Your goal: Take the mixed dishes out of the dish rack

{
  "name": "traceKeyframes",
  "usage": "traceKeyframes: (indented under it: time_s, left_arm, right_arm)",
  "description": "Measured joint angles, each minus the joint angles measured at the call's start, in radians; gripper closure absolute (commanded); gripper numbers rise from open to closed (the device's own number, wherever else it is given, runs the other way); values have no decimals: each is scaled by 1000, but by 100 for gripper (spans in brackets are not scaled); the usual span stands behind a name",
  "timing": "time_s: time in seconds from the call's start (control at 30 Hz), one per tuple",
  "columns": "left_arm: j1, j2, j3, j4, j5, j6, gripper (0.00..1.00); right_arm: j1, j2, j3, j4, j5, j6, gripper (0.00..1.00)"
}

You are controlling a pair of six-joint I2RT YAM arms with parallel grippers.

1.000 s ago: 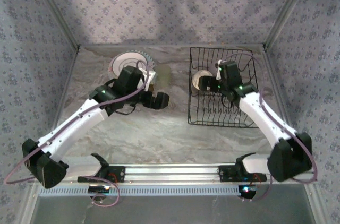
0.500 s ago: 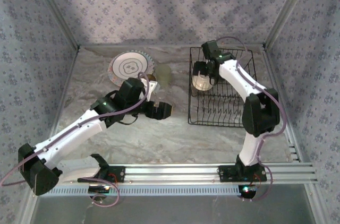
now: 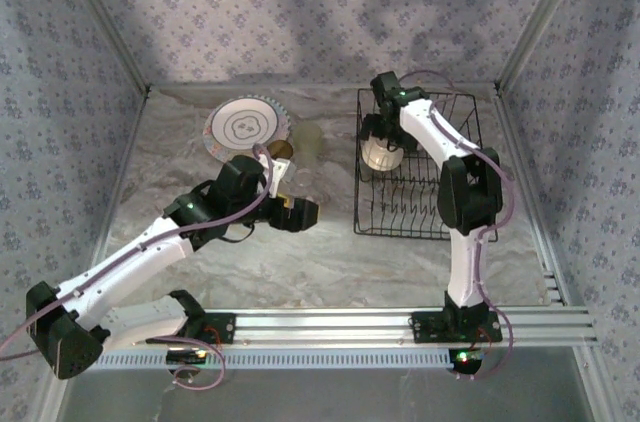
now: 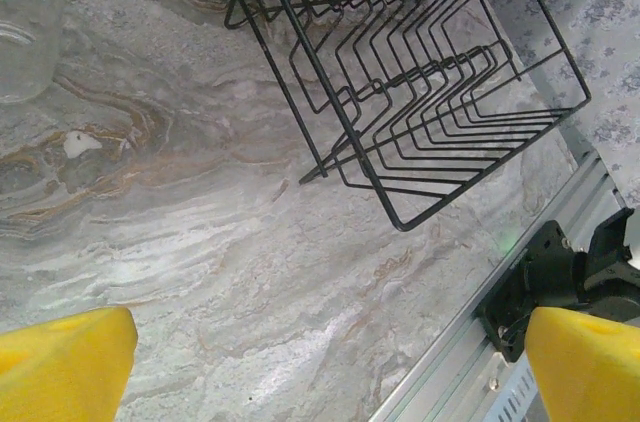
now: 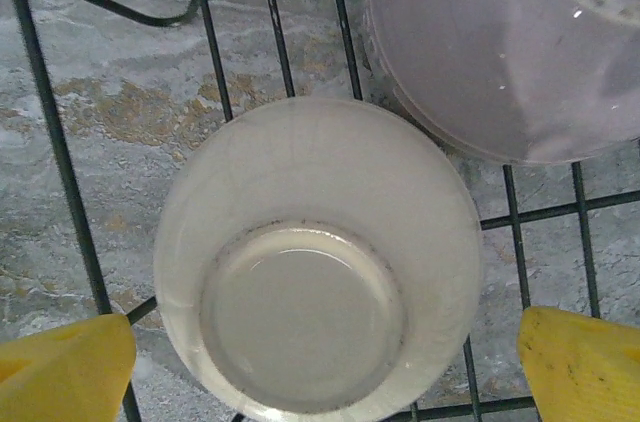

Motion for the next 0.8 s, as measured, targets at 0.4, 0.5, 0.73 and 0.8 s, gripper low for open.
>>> traceKeyframes:
  time_s: [0.4, 0.5, 0.73, 0.8]
  left_arm:
    - [0, -79, -62, 119, 48, -11, 1]
    - [0, -79, -66, 131, 48, -11, 1]
    - [0, -78, -81, 149, 48, -20, 1]
    - [0, -78, -82, 150, 48, -22, 1]
  right_arm:
    - [-6, 57, 44, -51, -32, 26, 0]
    - [-10, 71, 61, -59, -44, 26, 0]
    - [-24, 84, 71, -56, -84, 29, 0]
    - [-30, 87, 73, -57, -93, 29, 0]
